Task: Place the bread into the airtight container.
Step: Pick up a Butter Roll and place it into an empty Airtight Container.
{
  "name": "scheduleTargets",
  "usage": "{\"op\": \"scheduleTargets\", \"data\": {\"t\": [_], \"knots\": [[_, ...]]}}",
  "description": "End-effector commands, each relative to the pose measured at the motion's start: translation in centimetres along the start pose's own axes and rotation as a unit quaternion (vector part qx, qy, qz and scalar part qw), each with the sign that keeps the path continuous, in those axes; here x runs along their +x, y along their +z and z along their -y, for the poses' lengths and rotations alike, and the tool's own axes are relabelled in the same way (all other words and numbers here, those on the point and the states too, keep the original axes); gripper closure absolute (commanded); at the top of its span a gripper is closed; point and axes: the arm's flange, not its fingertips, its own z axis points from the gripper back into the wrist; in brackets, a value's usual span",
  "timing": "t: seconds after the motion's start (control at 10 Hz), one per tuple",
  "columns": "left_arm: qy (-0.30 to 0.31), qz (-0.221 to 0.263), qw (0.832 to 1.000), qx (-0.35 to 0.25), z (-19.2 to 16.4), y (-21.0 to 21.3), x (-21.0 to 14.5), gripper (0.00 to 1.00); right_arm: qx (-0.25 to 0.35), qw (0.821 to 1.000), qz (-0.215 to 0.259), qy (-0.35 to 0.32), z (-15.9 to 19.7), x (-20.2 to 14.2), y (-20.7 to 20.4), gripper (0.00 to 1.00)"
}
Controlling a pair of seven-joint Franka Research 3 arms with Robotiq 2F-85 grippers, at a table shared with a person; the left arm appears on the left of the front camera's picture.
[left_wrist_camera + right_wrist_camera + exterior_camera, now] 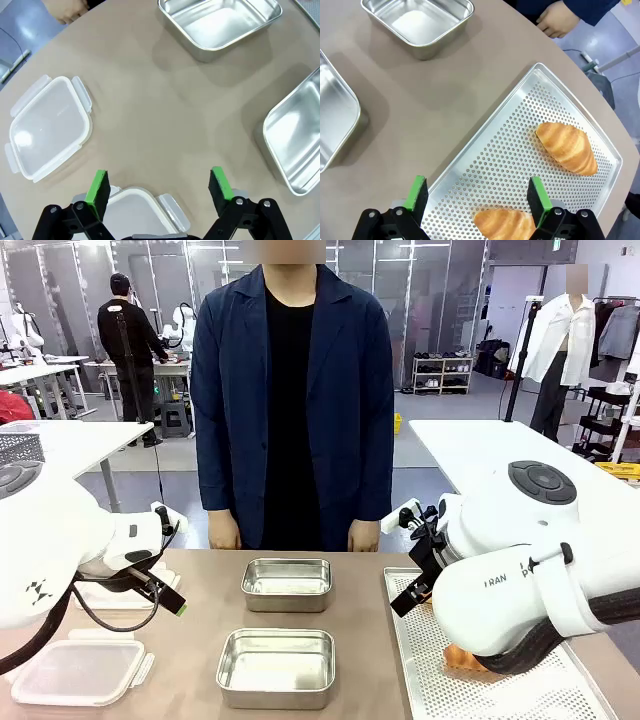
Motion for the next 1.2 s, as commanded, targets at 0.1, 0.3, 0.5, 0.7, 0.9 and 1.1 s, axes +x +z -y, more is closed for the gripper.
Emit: {"op": "scheduleTargets", "data": {"t": [0.1, 0.3, 0.5, 0.7, 0.9, 1.1], "knots": [[0.000, 0.000, 1.000, 0.000, 0.0, 0.0, 0.0, 0.00, 0.000, 1.000, 0.000, 0.000, 0.0, 0.0, 0.0, 0.00], [0.000, 0.000, 1.000, 0.000, 0.0, 0.0, 0.0, 0.00, 0.000, 1.000, 0.000, 0.000, 0.0, 0.0, 0.0, 0.00], [0.000, 0.000, 1.000, 0.000, 0.0, 0.0, 0.0, 0.00, 0.000, 1.000, 0.000, 0.000, 0.0, 0.0, 0.0, 0.00], [0.000, 0.000, 1.000, 0.000, 0.0, 0.0, 0.0, 0.00, 0.000, 1.000, 0.000, 0.000, 0.0, 0.0, 0.0, 0.00], [-0.001, 0.000, 1.000, 0.000, 0.0, 0.0, 0.0, 0.00, 0.000, 1.000, 0.000, 0.002, 0.0, 0.0, 0.0, 0.00], [-0.001, -0.006, 1.000, -0.011, -1.4, 3.9, 1.7, 0.00, 0.032, 0.999, -0.002, -0.008, 2.0, 2.2, 4.8, 0.00]]}}
